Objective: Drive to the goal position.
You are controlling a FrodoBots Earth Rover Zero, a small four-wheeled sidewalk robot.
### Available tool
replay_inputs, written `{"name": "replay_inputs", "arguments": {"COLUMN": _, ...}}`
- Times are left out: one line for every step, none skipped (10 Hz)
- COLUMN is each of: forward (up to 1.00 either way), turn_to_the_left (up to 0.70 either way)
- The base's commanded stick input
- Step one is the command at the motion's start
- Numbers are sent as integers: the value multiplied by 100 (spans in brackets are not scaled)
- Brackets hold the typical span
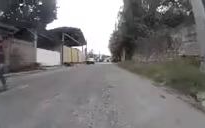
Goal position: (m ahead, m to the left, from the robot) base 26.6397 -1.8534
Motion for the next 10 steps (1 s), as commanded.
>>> {"name": "replay_inputs", "arguments": {"forward": 100, "turn_to_the_left": 0}}
{"name": "replay_inputs", "arguments": {"forward": 100, "turn_to_the_left": -6}}
{"name": "replay_inputs", "arguments": {"forward": 100, "turn_to_the_left": -35}}
{"name": "replay_inputs", "arguments": {"forward": 100, "turn_to_the_left": -29}}
{"name": "replay_inputs", "arguments": {"forward": 100, "turn_to_the_left": 0}}
{"name": "replay_inputs", "arguments": {"forward": 100, "turn_to_the_left": 0}}
{"name": "replay_inputs", "arguments": {"forward": 100, "turn_to_the_left": 0}}
{"name": "replay_inputs", "arguments": {"forward": 100, "turn_to_the_left": 0}}
{"name": "replay_inputs", "arguments": {"forward": 100, "turn_to_the_left": 0}}
{"name": "replay_inputs", "arguments": {"forward": 100, "turn_to_the_left": 0}}
